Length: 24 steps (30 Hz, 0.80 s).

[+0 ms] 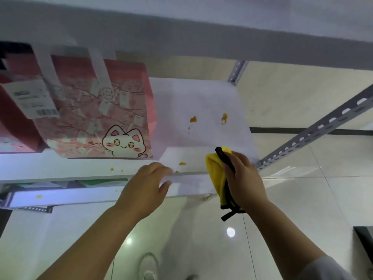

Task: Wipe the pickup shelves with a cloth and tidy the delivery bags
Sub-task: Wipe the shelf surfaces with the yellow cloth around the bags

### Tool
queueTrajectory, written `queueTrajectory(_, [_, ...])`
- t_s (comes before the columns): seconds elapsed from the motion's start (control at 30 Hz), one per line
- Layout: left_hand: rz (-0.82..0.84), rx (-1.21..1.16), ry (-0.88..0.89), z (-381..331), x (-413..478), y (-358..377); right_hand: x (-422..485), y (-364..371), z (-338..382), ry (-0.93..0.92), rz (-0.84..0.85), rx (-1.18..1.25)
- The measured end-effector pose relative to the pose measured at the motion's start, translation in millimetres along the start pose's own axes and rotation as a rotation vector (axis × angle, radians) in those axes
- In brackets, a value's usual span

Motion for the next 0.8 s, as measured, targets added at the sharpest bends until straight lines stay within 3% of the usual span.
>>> queueTrajectory(0.2, [-0.204, 0.125, 0.180, -18.2, 46.7, 18.0, 45.4, 10.9, -19.6, -0.080, -0.164, -0.037])
queueTrajectory(0.43, [-0.310, 0.229, 0.135, 11.9, 53.9, 43.8, 63.8, 56.4, -45.6, -0.180, -0.093, -0.321])
queueTrajectory(0.67, [-0.534, 0.341, 0.219, 33.0, 30.5, 61.0, 63.0, 74.3, -25.4, -0.343, -0.165, -0.233])
queueTrajectory(0.8, [-0.577, 0.349, 0.219, 45.7, 14.2, 74.2, 56.3, 97.1, 9.9, -0.445, -0.179, -0.261])
Point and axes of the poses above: each hand's wrist, its own x-axis towards the middle knuckle, its own y-axis out of the palm, z = x × y, the point moved 3 cm from there along x, towards the middle knuckle, and after that the axes turned 1 degree about y, right-handed, at the moved point
